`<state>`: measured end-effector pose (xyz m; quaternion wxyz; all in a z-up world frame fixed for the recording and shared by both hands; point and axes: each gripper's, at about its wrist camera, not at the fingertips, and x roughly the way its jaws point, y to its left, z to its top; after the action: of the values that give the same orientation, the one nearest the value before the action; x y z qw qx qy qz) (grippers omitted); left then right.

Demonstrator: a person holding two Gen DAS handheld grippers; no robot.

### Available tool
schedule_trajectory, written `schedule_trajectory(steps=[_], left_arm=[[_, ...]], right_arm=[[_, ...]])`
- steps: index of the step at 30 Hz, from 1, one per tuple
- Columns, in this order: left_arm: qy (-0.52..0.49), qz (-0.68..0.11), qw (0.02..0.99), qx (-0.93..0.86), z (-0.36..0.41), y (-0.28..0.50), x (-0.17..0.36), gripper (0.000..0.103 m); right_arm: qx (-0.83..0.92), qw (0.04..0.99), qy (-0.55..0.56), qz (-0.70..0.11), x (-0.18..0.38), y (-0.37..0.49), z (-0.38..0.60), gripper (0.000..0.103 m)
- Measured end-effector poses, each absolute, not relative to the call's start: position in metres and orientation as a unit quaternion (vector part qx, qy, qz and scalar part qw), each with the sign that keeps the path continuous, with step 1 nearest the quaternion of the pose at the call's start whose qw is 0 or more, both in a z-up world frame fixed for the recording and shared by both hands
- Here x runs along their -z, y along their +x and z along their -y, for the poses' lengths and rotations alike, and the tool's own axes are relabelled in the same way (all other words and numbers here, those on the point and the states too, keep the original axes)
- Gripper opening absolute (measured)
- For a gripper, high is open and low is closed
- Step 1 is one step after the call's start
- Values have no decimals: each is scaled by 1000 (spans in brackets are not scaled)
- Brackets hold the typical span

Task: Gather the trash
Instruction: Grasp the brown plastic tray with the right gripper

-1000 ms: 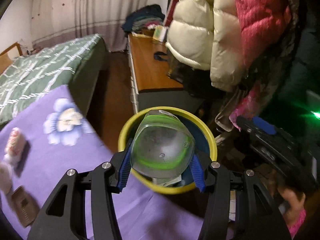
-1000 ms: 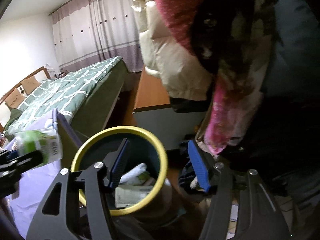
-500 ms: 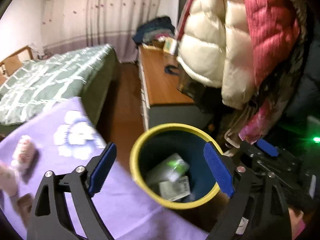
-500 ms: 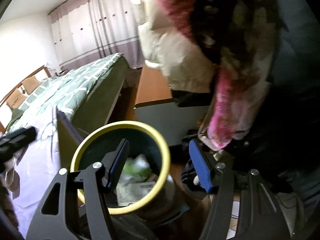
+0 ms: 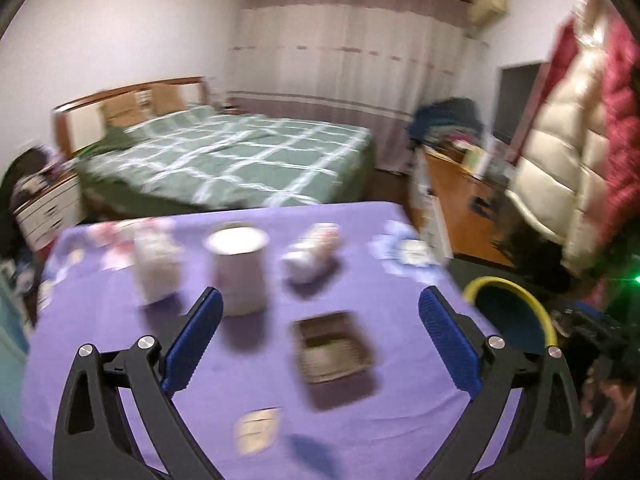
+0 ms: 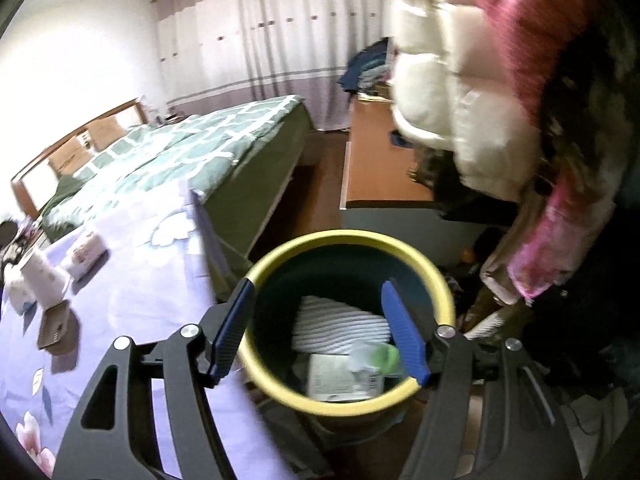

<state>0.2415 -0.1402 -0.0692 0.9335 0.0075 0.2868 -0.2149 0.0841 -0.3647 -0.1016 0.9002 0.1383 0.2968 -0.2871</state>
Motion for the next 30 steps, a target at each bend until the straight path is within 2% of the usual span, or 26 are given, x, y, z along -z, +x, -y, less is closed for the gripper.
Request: schedule_trajectory(steps=[11,20,26,30], left_arm=[[-45,-270,958,86,12,271,106,97],[-79,-245,966,25,-21,267,106,98],[-72,-247,966,24,-13,263,105,98],[-61,-243,968,28,-7,260,103,98]], right_arm=[[168,922,106,-331,98,147,266,64],[47,925,84,-367,111,203,185,64],[4,920,76,-384,117,231,150,82],[32,913,44,-404,130,247,139,82]])
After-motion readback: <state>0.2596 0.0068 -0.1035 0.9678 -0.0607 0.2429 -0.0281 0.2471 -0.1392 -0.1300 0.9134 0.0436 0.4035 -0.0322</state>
